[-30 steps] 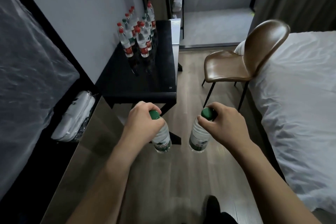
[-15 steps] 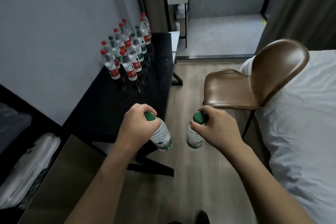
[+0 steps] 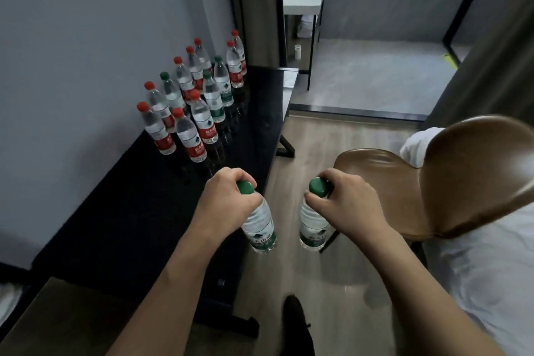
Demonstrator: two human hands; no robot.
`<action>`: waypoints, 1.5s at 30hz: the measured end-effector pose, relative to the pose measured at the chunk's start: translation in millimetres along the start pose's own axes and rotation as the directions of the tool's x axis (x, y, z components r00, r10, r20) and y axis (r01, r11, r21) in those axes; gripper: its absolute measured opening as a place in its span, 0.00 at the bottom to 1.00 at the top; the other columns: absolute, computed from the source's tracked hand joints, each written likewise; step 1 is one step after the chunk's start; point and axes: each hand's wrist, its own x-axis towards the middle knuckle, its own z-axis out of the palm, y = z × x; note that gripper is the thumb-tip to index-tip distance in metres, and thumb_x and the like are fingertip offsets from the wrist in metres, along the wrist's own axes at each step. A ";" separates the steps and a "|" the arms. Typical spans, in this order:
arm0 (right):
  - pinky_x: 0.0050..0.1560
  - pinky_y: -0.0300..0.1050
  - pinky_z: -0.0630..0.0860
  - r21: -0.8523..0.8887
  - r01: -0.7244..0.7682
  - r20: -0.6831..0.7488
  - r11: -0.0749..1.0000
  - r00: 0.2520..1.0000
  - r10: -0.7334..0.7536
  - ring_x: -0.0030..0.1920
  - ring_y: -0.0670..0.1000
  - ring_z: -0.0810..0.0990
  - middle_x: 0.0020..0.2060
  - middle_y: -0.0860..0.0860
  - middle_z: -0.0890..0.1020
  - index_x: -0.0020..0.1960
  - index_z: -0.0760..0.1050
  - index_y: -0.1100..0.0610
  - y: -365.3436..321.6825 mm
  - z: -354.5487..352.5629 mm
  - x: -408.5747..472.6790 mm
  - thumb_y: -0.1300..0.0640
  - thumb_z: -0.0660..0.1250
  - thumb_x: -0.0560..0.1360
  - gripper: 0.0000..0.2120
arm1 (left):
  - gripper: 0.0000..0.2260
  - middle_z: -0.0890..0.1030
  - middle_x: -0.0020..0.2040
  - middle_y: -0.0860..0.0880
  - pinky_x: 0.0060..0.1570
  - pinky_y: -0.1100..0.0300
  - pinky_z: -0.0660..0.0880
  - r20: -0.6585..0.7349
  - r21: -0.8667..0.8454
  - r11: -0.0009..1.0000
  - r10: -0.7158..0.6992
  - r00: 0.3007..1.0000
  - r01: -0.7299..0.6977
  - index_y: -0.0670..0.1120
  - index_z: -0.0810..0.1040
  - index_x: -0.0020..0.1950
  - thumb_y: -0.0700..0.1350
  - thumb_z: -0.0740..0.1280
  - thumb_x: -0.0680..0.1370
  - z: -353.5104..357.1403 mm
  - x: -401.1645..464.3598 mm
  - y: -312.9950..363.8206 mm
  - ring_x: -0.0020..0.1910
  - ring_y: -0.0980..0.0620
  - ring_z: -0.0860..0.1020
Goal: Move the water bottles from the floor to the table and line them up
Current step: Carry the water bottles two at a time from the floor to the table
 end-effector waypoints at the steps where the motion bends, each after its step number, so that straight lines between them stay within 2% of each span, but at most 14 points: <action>1: 0.41 0.45 0.74 -0.014 0.014 0.026 1.000 1.000 -0.014 0.45 0.54 0.80 0.41 0.47 0.82 0.47 0.77 0.49 0.7 3.2 19.5 0.41 0.68 0.67 0.14 | 0.05 0.77 0.46 0.56 0.37 0.64 0.72 -0.007 0.010 1.000 -0.006 1.000 0.006 0.53 0.79 0.43 0.45 0.72 0.69 3.9 19.5 0.9 0.42 0.58 0.77; 4: 0.41 0.45 0.74 -0.057 0.086 0.099 0.995 0.992 -0.080 0.45 0.52 0.80 0.41 0.46 0.82 0.48 0.77 0.48 -1.7 9.2 72.3 0.41 0.67 0.69 0.13 | 0.05 0.75 0.48 0.56 0.38 0.63 0.73 -0.024 0.027 0.999 -0.023 0.999 0.023 0.53 0.78 0.44 0.47 0.71 0.71 9.9 70.9 3.5 0.43 0.58 0.76; 8: 0.42 0.46 0.74 -0.064 0.176 0.119 0.982 0.979 -0.167 0.46 0.52 0.80 0.43 0.46 0.83 0.50 0.77 0.48 -14.4 17.9 138.1 0.42 0.68 0.69 0.13 | 0.05 0.73 0.48 0.56 0.39 0.63 0.72 -0.095 0.040 0.998 -0.038 0.995 0.042 0.53 0.78 0.46 0.48 0.70 0.71 3.6 123.3 -1.6 0.44 0.58 0.75; 13: 0.40 0.45 0.75 -0.046 0.304 0.184 0.951 0.939 -0.291 0.44 0.51 0.80 0.41 0.44 0.82 0.50 0.77 0.47 -42.0 48.4 208.8 0.40 0.66 0.70 0.14 | 0.06 0.74 0.48 0.56 0.41 0.59 0.76 -0.194 -0.027 0.988 -0.156 0.969 0.154 0.53 0.78 0.45 0.48 0.71 0.70 -15.3 161.9 -24.6 0.43 0.57 0.76; 18: 0.40 0.45 0.75 0.020 0.422 0.332 0.907 0.853 -0.404 0.41 0.49 0.79 0.39 0.43 0.80 0.48 0.76 0.46 -77.1 101.3 258.1 0.39 0.65 0.69 0.13 | 0.05 0.73 0.47 0.57 0.35 0.62 0.72 -0.268 -0.013 0.944 -0.321 0.909 0.329 0.54 0.77 0.44 0.47 0.70 0.70 -22.8 173.5 -62.1 0.41 0.58 0.76; 21: 0.39 0.44 0.74 0.094 0.510 0.413 0.855 0.762 -0.499 0.41 0.49 0.79 0.40 0.43 0.80 0.48 0.75 0.46 -100.0 133.7 279.6 0.39 0.66 0.69 0.13 | 0.05 0.73 0.47 0.57 0.35 0.62 0.74 -0.311 -0.021 0.881 -0.455 0.834 0.473 0.55 0.77 0.43 0.48 0.71 0.70 -28.2 170.4 -86.1 0.40 0.58 0.76; 26: 0.36 0.42 0.69 0.224 0.621 0.537 0.751 0.564 -0.627 0.41 0.48 0.78 0.40 0.43 0.79 0.48 0.75 0.46 -149.7 187.0 307.8 0.41 0.66 0.69 0.12 | 0.05 0.72 0.46 0.58 0.31 0.66 0.68 -0.404 -0.056 0.747 -0.624 0.669 0.663 0.57 0.76 0.41 0.50 0.71 0.71 -38.2 158.5 -118.3 0.38 0.60 0.75; 28: 0.35 0.43 0.70 0.266 0.633 0.552 0.727 0.518 -0.653 0.40 0.49 0.78 0.38 0.43 0.78 0.46 0.74 0.46 -165.3 200.7 311.1 0.42 0.66 0.69 0.10 | 0.04 0.72 0.47 0.58 0.31 0.66 0.67 -0.419 -0.066 0.705 -0.662 0.622 0.706 0.57 0.77 0.42 0.49 0.71 0.71 -39.2 154.3 -125.9 0.39 0.59 0.74; 32: 0.37 0.43 0.70 0.329 0.672 0.578 0.664 0.412 -0.704 0.39 0.49 0.77 0.38 0.44 0.79 0.47 0.75 0.47 -196.5 236.3 313.7 0.43 0.67 0.70 0.10 | 0.05 0.72 0.48 0.58 0.32 0.63 0.68 -0.445 -0.142 0.567 -0.769 0.460 0.811 0.56 0.77 0.43 0.49 0.71 0.71 -37.7 141.8 -146.8 0.41 0.58 0.74; 36: 0.38 0.44 0.70 0.375 0.678 0.595 0.632 0.347 -0.725 0.41 0.48 0.76 0.41 0.45 0.79 0.51 0.75 0.49 -212.3 260.9 307.3 0.45 0.68 0.72 0.11 | 0.06 0.71 0.48 0.58 0.31 0.65 0.65 -0.459 -0.177 0.496 -0.805 0.374 0.850 0.56 0.77 0.44 0.48 0.71 0.71 -33.8 129.2 -160.4 0.40 0.59 0.73; 40: 0.37 0.45 0.71 0.378 0.679 0.607 0.629 0.331 -0.722 0.40 0.51 0.78 0.41 0.47 0.79 0.52 0.74 0.50 -222.7 273.3 300.2 0.45 0.66 0.72 0.12 | 0.06 0.71 0.48 0.57 0.30 0.66 0.65 -0.459 -0.189 0.473 -0.817 0.349 0.860 0.56 0.75 0.45 0.48 0.71 0.72 -33.9 127.2 -163.5 0.40 0.59 0.74; 45: 0.31 0.42 0.66 0.291 0.735 0.689 0.612 0.283 -0.668 0.36 0.48 0.73 0.42 0.48 0.77 0.54 0.69 0.50 -232.5 275.1 301.5 0.43 0.64 0.74 0.14 | 0.08 0.71 0.51 0.56 0.34 0.66 0.64 -0.435 -0.105 0.495 -0.803 0.408 0.862 0.54 0.74 0.50 0.49 0.70 0.74 -34.0 129.7 -156.6 0.42 0.56 0.75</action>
